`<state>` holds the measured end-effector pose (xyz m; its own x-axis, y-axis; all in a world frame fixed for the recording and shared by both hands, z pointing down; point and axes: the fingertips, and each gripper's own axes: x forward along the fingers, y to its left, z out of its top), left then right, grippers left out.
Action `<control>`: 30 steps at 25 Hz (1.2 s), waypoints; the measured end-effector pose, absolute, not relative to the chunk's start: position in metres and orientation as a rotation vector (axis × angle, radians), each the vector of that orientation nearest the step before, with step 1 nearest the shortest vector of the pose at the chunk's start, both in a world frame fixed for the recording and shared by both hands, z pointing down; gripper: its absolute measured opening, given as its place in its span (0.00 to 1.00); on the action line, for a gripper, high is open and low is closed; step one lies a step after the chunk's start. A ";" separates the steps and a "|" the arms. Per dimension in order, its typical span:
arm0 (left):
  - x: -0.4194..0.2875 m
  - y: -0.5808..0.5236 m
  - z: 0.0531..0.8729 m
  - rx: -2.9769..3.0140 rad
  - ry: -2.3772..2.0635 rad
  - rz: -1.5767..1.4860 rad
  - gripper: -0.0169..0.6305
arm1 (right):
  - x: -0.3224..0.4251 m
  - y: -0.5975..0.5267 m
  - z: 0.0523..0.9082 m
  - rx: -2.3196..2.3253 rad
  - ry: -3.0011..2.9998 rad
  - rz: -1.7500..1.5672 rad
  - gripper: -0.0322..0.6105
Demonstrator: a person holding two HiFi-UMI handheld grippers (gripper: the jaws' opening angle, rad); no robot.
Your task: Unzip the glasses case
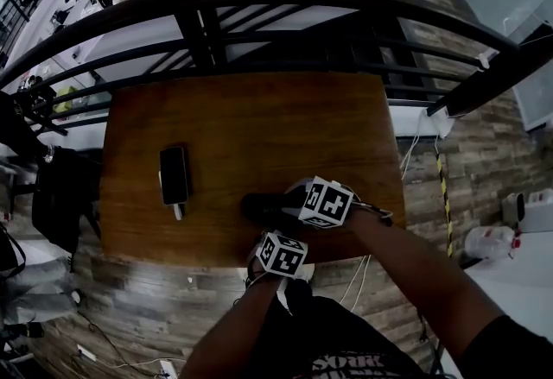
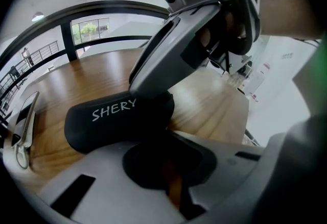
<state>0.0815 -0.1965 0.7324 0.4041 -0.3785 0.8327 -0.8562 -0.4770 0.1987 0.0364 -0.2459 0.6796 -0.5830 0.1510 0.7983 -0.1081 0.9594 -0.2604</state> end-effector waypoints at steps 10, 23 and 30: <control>0.103 -0.211 0.740 1.803 -1.161 0.790 0.03 | 0.033 -0.249 0.684 0.034 -2.195 0.386 0.18; 0.100 -0.210 0.686 2.026 -1.148 0.427 0.07 | 0.040 -0.268 0.639 0.246 -2.458 0.538 0.23; 0.052 -0.159 0.594 2.146 -1.197 0.156 0.08 | 0.063 -0.217 0.546 0.353 -2.723 0.453 0.23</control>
